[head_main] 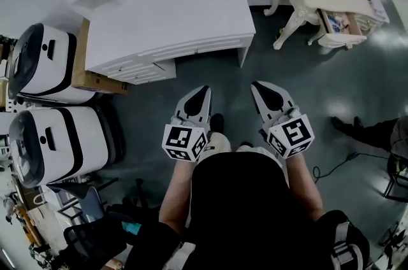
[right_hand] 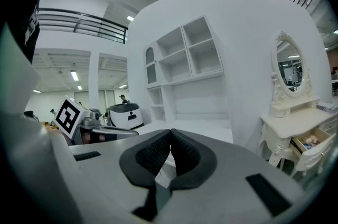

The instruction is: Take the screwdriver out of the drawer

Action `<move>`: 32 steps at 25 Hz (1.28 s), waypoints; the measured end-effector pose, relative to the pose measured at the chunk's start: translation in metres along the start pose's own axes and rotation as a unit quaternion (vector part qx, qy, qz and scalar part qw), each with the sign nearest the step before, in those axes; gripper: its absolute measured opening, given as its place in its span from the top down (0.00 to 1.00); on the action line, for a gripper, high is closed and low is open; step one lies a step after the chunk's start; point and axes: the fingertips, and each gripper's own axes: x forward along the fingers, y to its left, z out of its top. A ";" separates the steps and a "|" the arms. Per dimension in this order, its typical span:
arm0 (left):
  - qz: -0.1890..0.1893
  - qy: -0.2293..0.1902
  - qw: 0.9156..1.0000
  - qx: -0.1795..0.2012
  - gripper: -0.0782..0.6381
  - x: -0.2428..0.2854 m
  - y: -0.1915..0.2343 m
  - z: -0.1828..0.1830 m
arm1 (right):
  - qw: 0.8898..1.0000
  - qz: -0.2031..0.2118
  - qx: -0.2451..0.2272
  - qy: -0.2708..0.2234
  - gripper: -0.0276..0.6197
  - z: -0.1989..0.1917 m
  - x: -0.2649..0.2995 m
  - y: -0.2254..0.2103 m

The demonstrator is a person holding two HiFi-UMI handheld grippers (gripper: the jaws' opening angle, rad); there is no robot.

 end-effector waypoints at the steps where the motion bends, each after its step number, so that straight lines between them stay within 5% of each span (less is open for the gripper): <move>1: -0.004 0.004 1.000 0.001 0.86 0.005 0.008 0.001 | 1.000 -0.004 0.001 0.003 0.93 0.001 0.008 0.000; 14: -0.044 0.057 0.997 0.017 0.86 0.061 0.096 -0.014 | 0.998 -0.054 0.013 0.030 0.93 -0.010 0.097 0.005; 32: -0.021 0.117 0.993 0.004 0.86 0.113 0.187 -0.077 | 0.993 -0.081 0.036 0.074 0.93 -0.057 0.158 -0.009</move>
